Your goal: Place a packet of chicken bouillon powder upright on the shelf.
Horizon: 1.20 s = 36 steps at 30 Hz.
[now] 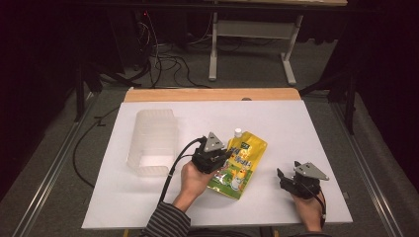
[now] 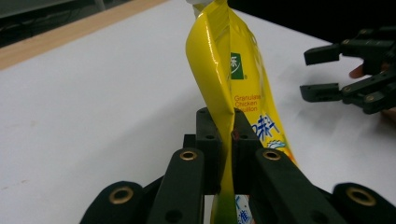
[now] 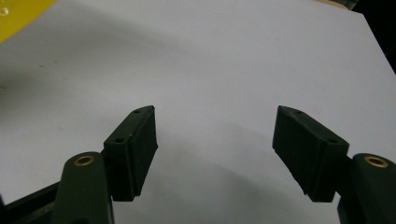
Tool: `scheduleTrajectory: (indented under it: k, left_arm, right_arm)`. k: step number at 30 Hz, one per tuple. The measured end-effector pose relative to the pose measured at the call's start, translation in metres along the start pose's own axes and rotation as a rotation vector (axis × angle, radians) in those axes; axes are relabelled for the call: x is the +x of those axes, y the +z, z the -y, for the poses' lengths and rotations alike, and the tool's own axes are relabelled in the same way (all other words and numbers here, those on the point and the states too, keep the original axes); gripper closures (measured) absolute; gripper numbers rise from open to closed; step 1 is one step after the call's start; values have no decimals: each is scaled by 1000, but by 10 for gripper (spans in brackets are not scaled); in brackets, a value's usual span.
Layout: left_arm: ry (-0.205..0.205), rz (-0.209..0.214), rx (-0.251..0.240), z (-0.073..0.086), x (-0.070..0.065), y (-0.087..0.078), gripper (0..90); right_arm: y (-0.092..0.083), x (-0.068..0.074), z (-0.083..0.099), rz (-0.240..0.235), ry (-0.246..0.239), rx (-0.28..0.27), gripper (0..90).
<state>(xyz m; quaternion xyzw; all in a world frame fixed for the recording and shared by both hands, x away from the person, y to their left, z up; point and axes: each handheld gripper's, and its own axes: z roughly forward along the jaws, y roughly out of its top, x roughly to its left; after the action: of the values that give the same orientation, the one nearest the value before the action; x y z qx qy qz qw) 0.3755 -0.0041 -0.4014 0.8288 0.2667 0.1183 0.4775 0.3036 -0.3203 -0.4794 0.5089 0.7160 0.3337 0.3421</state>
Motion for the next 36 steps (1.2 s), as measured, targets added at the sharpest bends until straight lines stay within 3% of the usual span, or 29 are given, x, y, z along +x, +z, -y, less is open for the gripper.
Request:
scheduleTrajectory:
  k: [12, 23, 30, 36]
  left_arm:
    - [18, -30, -83, -3, 5, -32, 868]
    - [-11, -46, -142, -3, 19, -56, 875]
    - [-50, -71, -181, -2, 31, -74, 873]
    - [-53, -105, -197, -1, 38, -88, 872]
  right_arm:
    - [0, 0, 0, 2, 3, -2, 313]
    - [0, 0, 0, 3, 2, 0, 313]
    - [0, 0, 0, 2, -5, 0, 313]
    - [0, 0, 0, 5, -5, 0, 313]
